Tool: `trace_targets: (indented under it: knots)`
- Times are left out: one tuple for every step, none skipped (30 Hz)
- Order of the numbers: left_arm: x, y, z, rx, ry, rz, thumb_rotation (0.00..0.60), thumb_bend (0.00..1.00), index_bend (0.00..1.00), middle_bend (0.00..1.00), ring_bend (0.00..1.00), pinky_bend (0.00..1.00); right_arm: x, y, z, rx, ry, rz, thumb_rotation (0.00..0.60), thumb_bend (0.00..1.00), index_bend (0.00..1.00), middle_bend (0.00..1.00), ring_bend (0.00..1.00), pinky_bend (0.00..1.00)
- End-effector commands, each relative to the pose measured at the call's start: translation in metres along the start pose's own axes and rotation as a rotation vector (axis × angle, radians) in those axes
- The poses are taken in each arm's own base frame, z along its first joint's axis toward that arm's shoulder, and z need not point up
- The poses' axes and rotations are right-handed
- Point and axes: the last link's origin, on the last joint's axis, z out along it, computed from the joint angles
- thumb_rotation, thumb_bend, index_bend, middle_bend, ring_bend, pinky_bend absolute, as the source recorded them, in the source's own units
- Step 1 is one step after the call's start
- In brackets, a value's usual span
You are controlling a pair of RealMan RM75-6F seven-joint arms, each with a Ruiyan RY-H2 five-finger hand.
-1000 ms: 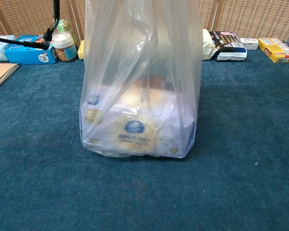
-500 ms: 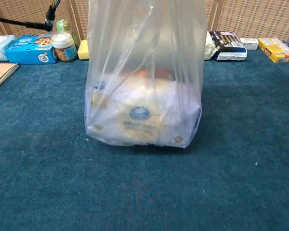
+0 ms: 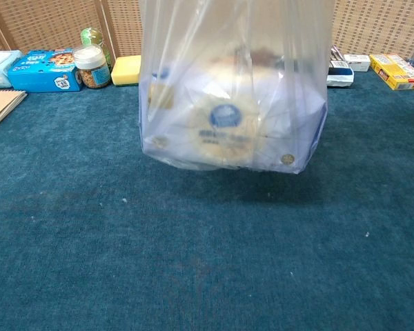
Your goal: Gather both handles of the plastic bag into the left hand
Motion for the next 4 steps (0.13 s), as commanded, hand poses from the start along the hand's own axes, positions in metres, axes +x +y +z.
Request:
trace_targets:
  knots:
    - [-0.0059, 0.0064, 0.0046, -0.009, -0.004, 0.007, 0.591, 0.42, 0.74, 0.78, 0.66, 0.65, -0.0003, 0.0009, -0.0007, -0.001, -0.002, 0.002, 0.6, 0.24, 0.52, 0.47, 0.45, 0.35]
    - [-0.0067, 0.0073, 0.0053, -0.01, -0.003, 0.008, 0.592, 0.42, 0.74, 0.78, 0.66, 0.65, -0.0004, 0.0011, -0.0009, -0.001, -0.002, 0.003, 0.6, 0.24, 0.51, 0.47, 0.45, 0.35]
    - [-0.0076, 0.0082, 0.0061, -0.012, -0.003, 0.009, 0.593, 0.42, 0.74, 0.78, 0.66, 0.65, -0.0004, 0.0014, -0.001, -0.001, -0.002, 0.005, 0.6, 0.24, 0.52, 0.47, 0.45, 0.35]
    - [-0.0085, 0.0088, 0.0067, -0.012, -0.002, 0.01, 0.594, 0.42, 0.74, 0.78, 0.66, 0.65, -0.0006, 0.0015, -0.0011, -0.002, -0.003, 0.008, 0.6, 0.24, 0.51, 0.47, 0.45, 0.35]
